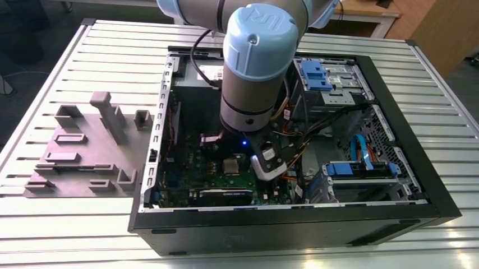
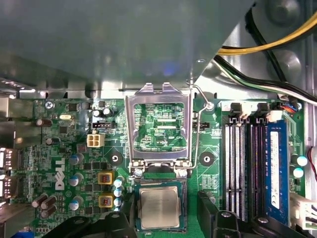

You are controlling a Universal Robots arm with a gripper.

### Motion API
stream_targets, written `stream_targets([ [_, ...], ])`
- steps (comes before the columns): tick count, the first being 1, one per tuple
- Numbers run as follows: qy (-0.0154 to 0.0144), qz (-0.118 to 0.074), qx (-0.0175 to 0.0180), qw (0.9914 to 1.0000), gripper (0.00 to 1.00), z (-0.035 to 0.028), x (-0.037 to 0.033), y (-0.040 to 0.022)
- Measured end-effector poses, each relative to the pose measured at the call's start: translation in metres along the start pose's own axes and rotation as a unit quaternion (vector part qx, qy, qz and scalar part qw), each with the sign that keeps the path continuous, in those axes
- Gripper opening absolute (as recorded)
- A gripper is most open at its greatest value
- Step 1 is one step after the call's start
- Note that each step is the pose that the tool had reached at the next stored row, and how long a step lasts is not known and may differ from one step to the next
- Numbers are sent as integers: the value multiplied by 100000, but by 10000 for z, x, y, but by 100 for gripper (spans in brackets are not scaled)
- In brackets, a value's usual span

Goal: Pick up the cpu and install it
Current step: 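Place the cpu into insertion slot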

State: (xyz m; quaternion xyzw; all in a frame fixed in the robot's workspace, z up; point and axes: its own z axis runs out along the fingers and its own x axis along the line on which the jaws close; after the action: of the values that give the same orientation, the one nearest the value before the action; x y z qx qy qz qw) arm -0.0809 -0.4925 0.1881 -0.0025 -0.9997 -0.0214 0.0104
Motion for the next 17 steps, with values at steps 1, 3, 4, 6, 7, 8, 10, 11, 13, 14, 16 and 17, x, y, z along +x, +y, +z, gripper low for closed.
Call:
stream_targets([
  [1,-15,337,-9,99999,60,0,-1,1],
  [3,-28,627,-15,99998,60,0,-1,1],
  [4,-26,640,-14,99998,60,0,-2,2],
  [6,-25,642,-2,99998,60,-5,-2,2],
  [7,-24,642,5,99998,60,-12,-2,2],
  [8,-25,641,4,99998,60,-19,-1,2],
  [10,-30,642,-9,99998,60,-20,-2,3],
  [11,-30,642,-12,99998,60,-20,-2,3],
  [13,-53,641,3,99998,60,-22,6,2],
  [14,-126,632,18,99998,60,-23,19,1],
  [16,-302,603,0,99998,60,-21,45,2],
  [17,-310,586,-2,99998,60,-21,48,3],
])
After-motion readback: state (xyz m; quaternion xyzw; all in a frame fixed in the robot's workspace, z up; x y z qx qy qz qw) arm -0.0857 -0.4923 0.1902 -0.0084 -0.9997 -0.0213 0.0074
